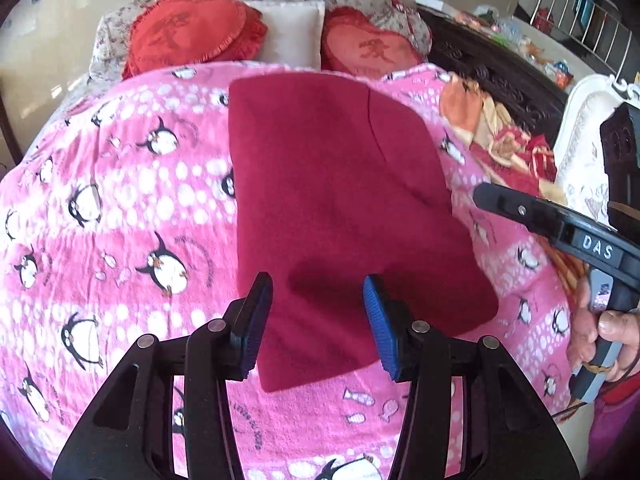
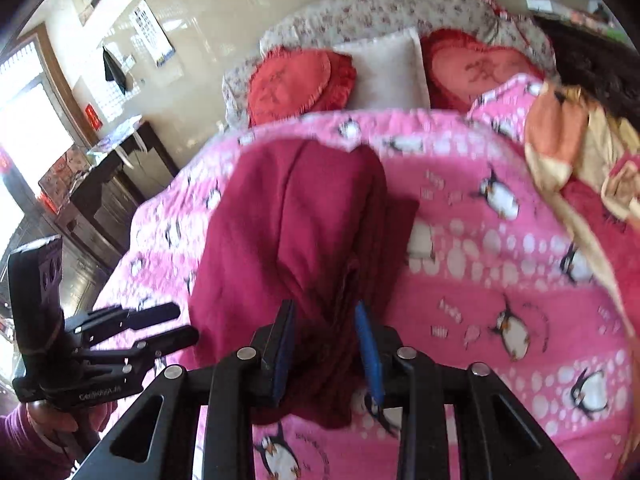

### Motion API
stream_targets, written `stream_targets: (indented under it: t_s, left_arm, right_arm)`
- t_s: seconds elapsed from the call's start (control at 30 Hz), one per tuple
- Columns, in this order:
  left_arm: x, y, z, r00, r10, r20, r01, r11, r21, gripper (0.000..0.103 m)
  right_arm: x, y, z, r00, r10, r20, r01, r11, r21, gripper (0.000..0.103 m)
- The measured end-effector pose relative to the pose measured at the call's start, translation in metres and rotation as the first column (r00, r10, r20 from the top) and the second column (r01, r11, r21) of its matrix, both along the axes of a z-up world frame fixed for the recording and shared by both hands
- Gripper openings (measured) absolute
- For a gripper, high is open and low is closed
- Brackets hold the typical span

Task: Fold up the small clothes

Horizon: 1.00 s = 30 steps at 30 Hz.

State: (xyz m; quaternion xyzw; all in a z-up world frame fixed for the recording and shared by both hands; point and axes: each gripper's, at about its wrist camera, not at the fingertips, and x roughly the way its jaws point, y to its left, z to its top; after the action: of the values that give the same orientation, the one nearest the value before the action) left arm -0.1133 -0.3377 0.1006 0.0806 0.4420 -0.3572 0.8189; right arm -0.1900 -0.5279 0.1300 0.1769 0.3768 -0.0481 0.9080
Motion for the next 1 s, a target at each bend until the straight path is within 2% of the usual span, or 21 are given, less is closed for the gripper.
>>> stream_targets:
  t_s: [0.07,0.13,0.23,0.27,0.3,0.4,0.43,0.5,0.57,0.63,0.7,0.83,0.93,0.97,1.0]
  left_arm:
    - [0.003,-0.007,0.000,1.000,0.010,-0.002,-0.010,1.000,-0.001,0.047]
    - [0.004,-0.013,-0.003,1.000,0.007,-0.010,-0.007,1.000,0.001,0.047]
    - [0.002,-0.023,-0.012,1.000,-0.011,-0.016,0.011,1.000,0.029,0.047]
    - [0.001,-0.025,-0.014,1.000,-0.013,-0.014,0.013,0.999,0.032,0.047]
    - [0.000,-0.027,-0.015,1.000,-0.015,-0.009,0.015,0.999,0.035,0.047]
    - [-0.001,-0.032,-0.018,1.000,-0.017,-0.001,0.017,0.999,0.037,0.051]
    - [-0.001,-0.034,-0.019,1.000,-0.022,-0.004,0.022,0.999,0.031,0.054]
    - [-0.001,-0.039,-0.023,1.000,-0.028,0.001,0.028,0.999,0.030,0.055]
    - [-0.004,-0.044,-0.024,0.999,-0.036,0.021,0.035,0.998,0.047,0.055]
    - [-0.007,-0.046,-0.024,0.999,-0.037,0.038,0.035,0.997,0.066,0.055]
    - [-0.006,-0.045,-0.024,0.999,-0.033,0.032,0.031,0.997,0.070,0.055]
    - [-0.006,-0.040,-0.022,1.000,-0.018,0.024,0.016,0.998,0.060,0.055]
    - [-0.007,-0.036,-0.017,1.000,-0.010,0.019,0.009,0.998,0.055,0.055]
    - [-0.008,-0.034,-0.016,1.000,-0.007,0.020,0.006,0.999,0.053,0.055]
    - [-0.010,-0.033,-0.014,1.000,-0.005,0.024,0.004,0.999,0.052,0.055]
  right_arm:
    - [0.011,-0.006,0.003,0.999,-0.039,0.021,0.038,0.999,0.005,0.052]
    - [0.030,-0.018,0.002,0.996,-0.082,0.019,0.081,0.996,0.026,0.052]
    - [0.060,-0.039,-0.009,0.994,-0.113,-0.004,0.113,0.985,0.129,0.052]
    - [0.067,-0.042,-0.013,0.994,-0.110,-0.011,0.111,0.983,0.149,0.047]
    - [0.077,-0.044,-0.017,0.994,-0.102,-0.026,0.104,0.984,0.146,0.031]
    - [0.087,-0.040,-0.013,0.997,-0.072,-0.036,0.073,0.997,0.036,0.015]
    - [0.089,-0.037,-0.011,0.997,-0.065,-0.036,0.064,0.998,-0.020,0.014]
    - [0.095,-0.032,-0.013,0.997,-0.067,-0.041,0.061,0.988,-0.142,0.009]
    - [0.106,-0.033,-0.029,0.993,-0.090,-0.073,0.071,0.969,-0.237,0.009]
    - [0.106,-0.041,-0.039,0.992,-0.103,-0.075,0.086,0.976,-0.198,0.009]
    - [0.101,-0.044,-0.034,0.992,-0.112,-0.059,0.101,0.982,-0.159,0.009]
    - [0.076,-0.041,-0.011,0.994,-0.107,-0.036,0.104,0.992,-0.077,0.010]
    - [0.057,-0.021,0.004,0.999,-0.053,-0.013,0.052,0.998,-0.032,0.014]
    - [0.052,-0.014,0.006,0.999,-0.034,-0.012,0.034,0.999,-0.023,0.017]
    - [0.045,-0.004,0.008,1.000,-0.016,-0.016,0.015,1.000,-0.028,0.028]
